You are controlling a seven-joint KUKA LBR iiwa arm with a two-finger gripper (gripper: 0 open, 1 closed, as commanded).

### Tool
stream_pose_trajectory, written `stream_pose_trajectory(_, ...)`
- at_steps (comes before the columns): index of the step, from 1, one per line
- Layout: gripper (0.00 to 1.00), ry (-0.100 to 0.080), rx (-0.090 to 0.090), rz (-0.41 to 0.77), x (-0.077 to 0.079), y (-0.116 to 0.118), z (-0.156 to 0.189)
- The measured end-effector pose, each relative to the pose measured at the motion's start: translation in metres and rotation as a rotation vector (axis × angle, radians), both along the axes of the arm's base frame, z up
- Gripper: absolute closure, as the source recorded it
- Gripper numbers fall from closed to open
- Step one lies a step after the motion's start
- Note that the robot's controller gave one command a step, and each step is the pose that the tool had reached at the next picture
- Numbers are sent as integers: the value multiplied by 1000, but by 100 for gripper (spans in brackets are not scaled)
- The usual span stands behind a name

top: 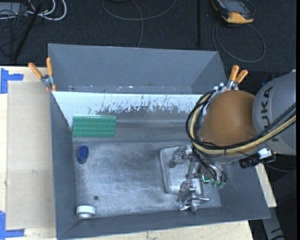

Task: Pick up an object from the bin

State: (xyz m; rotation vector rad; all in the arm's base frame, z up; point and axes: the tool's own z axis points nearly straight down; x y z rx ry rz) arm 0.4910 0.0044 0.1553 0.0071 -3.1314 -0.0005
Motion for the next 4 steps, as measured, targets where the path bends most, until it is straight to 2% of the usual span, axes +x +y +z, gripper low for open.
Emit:
stream_pose_trajectory(1, 0, -8, -1, -187, 64, 35, -43)
stream_pose_trajectory(2, 0, -6, -2, -173, 14, -5, -43)
stream_pose_trajectory(3, 0, -24, 6, -215, -3, -39, -59)
stream_pose_trajectory(4, 0, -10, -2, -509, 19, -103, -39)
